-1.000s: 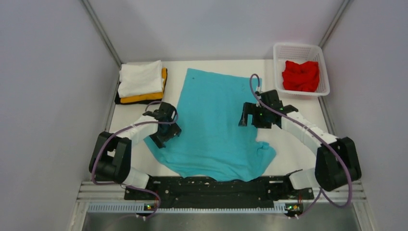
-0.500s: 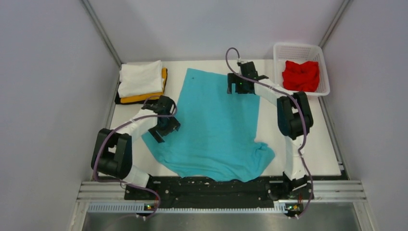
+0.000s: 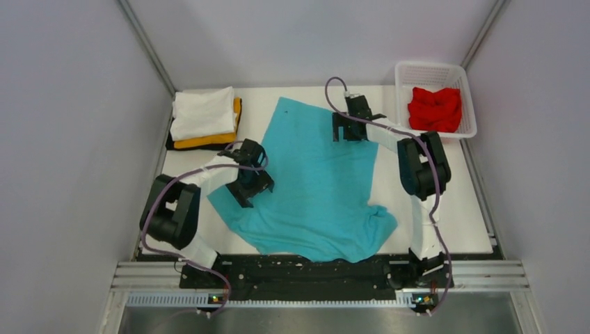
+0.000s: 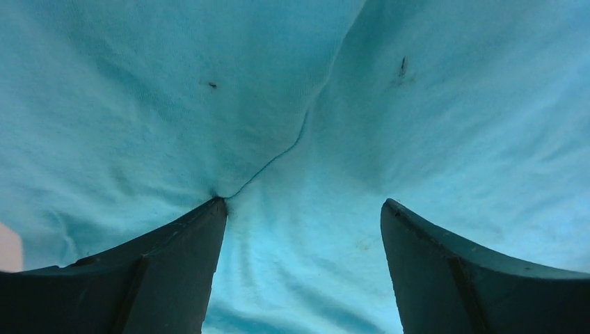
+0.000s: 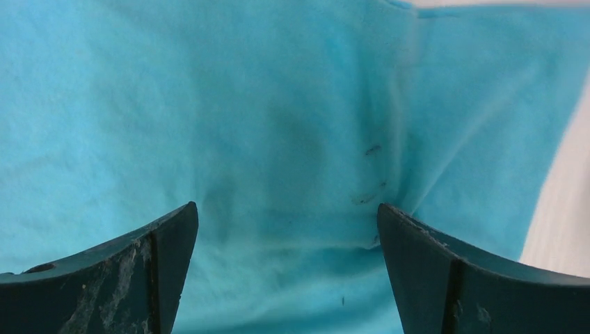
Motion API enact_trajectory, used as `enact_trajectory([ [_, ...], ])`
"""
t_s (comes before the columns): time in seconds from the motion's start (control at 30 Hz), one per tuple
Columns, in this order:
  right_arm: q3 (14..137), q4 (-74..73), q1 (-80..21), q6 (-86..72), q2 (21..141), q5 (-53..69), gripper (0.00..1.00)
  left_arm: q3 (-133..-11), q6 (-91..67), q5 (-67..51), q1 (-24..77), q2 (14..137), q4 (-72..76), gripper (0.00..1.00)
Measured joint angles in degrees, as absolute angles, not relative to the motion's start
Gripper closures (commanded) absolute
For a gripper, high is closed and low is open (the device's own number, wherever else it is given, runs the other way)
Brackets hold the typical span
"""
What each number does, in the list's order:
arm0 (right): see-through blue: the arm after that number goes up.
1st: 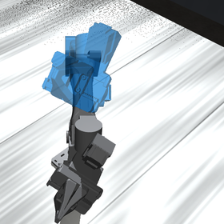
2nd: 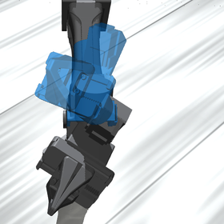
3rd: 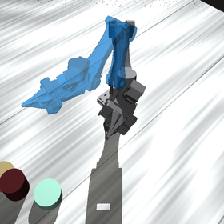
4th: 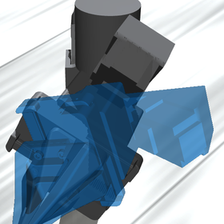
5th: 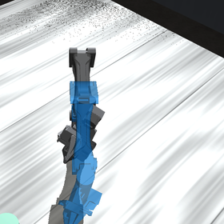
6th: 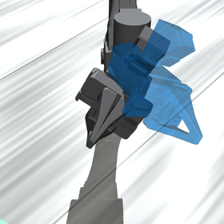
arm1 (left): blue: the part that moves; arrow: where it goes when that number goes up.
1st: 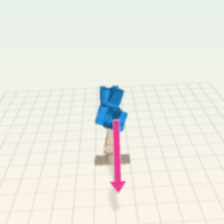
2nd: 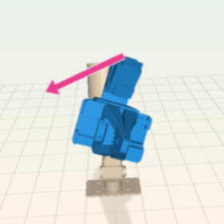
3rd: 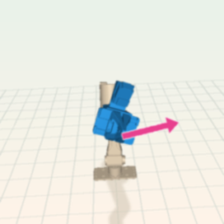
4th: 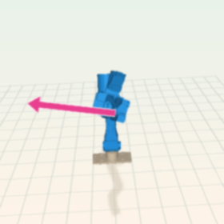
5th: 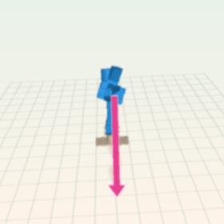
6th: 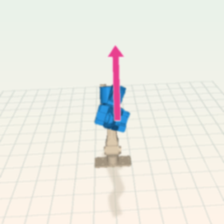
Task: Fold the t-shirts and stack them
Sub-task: Flatten out the tshirt
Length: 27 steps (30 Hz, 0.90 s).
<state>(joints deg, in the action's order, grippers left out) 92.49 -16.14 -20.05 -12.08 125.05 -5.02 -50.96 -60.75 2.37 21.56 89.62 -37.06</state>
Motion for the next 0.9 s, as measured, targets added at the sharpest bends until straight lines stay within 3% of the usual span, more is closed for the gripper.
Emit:
enact_trajectory([
  [0.17, 73.9, -15.4, -19.9, -17.1, 112.1, -7.3, 0.01, -64.2, -56.3, 4.4, 21.1, 101.3, -43.2, 0.14],
  [0.37, 49.7, -15.9, -20.7, -27.6, 91.8, -9.2, 0.01, -90.8, -47.7, 7.0, 19.1, 120.0, -52.1, 0.14],
  [0.57, 39.1, -22.9, -30.8, -31.6, 78.5, -7.3, 0.02, -116.9, -39.4, 4.8, 18.8, 135.0, -53.2, 0.16],
  [0.77, 42.1, -31.6, -34.1, -29.4, 72.9, -2.4, 0.01, -120.4, -34.2, 0.9, 19.8, 136.8, -48.5, 0.15],
  [0.9, 51.3, -31.6, -32.9, -27.0, 73.3, -6.8, 0.01, -110.7, -33.3, 2.5, 20.7, 131.0, -45.7, 0.14],
])
